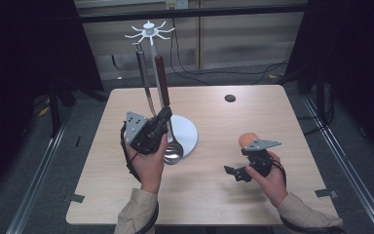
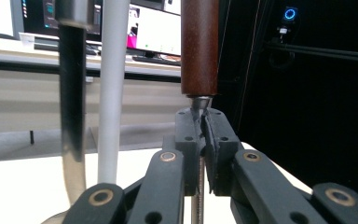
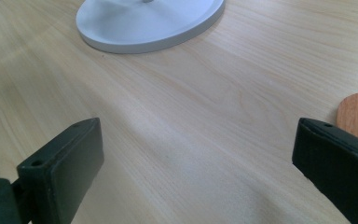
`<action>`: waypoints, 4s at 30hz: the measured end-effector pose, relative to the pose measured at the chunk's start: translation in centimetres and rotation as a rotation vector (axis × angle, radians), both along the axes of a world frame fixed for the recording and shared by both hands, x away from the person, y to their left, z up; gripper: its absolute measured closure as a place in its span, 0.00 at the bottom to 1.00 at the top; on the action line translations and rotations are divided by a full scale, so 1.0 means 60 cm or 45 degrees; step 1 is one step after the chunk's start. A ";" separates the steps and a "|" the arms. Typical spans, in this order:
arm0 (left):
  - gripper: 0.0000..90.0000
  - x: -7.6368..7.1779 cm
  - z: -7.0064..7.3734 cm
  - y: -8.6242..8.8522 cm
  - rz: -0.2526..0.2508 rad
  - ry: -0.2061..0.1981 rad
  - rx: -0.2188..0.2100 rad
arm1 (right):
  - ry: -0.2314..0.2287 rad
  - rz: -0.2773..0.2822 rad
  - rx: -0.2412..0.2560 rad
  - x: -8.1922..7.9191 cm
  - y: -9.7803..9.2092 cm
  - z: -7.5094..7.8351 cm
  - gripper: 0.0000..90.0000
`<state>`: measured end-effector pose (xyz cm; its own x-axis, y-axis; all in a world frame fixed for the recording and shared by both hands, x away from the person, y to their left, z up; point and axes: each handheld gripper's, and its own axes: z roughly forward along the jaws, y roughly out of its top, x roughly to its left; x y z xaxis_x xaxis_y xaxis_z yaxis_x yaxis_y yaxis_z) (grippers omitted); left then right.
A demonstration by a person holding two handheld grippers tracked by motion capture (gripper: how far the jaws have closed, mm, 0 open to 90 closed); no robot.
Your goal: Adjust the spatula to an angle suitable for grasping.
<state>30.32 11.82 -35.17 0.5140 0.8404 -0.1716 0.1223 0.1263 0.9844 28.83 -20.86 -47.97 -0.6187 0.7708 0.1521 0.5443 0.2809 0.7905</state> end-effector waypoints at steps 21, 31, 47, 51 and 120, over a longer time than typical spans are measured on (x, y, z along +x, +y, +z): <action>0.95 -0.007 0.025 0.013 0.093 -0.091 -0.004 | 0.007 0.010 -0.006 0.001 0.000 -0.003 0.02; 0.95 -0.003 0.040 0.013 0.124 -0.110 0.025 | 0.011 0.015 -0.009 0.000 0.003 -0.003 0.02; 0.95 0.010 0.054 0.004 0.143 -0.131 0.056 | 0.016 0.018 -0.005 -0.001 0.002 -0.002 0.02; 0.95 0.014 0.053 0.001 0.146 -0.133 0.062 | 0.013 0.022 -0.009 0.000 0.002 -0.003 0.02; 0.90 0.066 0.038 -0.011 0.211 -0.114 0.042 | 0.018 0.042 -0.012 -0.001 0.000 -0.004 0.02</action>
